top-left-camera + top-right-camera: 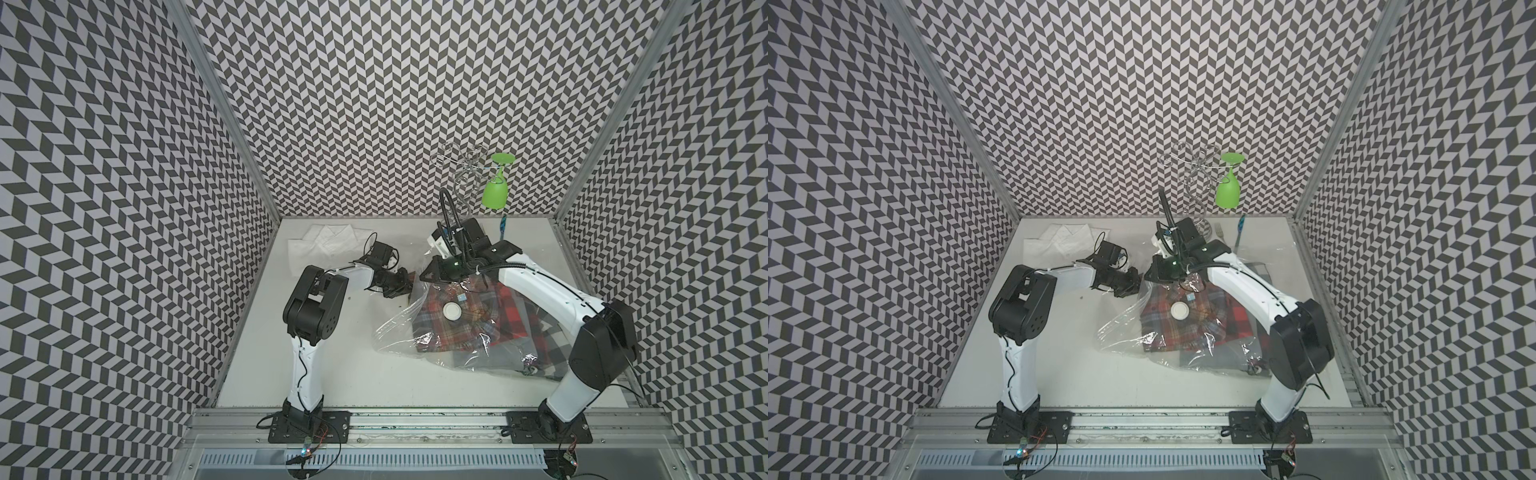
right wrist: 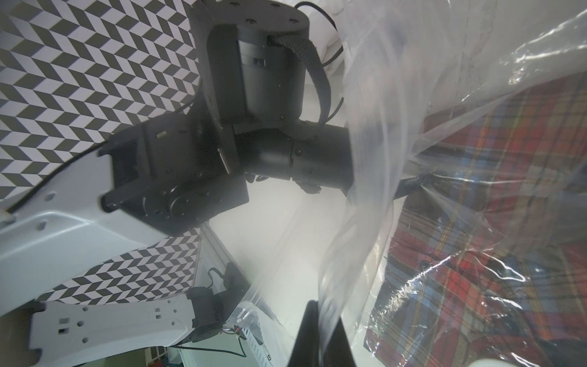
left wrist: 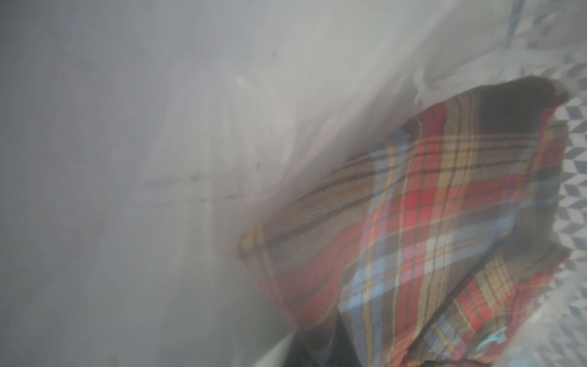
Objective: Take the shirt out of the vacuum bag
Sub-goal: Take out the shirt from the vacuum bag.
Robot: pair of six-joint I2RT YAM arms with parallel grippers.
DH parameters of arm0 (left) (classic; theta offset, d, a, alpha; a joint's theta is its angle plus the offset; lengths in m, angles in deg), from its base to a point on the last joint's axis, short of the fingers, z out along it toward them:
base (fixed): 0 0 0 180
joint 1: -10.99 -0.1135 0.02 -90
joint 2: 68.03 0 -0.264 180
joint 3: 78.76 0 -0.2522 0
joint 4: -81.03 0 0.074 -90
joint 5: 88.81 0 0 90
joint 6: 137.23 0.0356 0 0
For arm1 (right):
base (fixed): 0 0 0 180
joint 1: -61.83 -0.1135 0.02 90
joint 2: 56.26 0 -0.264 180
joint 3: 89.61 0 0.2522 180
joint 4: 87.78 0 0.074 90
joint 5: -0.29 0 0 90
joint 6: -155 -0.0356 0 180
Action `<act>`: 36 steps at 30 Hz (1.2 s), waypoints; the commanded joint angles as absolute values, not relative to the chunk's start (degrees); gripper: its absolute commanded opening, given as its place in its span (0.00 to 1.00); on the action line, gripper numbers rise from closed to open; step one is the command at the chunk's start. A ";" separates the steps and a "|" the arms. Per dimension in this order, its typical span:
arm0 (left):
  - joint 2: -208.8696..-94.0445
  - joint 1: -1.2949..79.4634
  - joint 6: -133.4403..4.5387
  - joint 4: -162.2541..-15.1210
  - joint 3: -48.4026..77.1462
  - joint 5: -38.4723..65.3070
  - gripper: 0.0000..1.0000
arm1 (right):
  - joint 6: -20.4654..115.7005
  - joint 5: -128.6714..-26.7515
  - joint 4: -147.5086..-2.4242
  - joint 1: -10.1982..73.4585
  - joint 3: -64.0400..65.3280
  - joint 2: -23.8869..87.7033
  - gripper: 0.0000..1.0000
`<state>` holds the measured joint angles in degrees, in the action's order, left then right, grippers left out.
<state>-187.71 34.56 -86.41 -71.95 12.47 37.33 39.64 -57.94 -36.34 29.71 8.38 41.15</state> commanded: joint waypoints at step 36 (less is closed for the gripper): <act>-157.01 33.37 -93.19 -71.06 25.53 37.66 0.02 | 38.40 -59.99 -38.64 34.59 1.81 39.40 0.00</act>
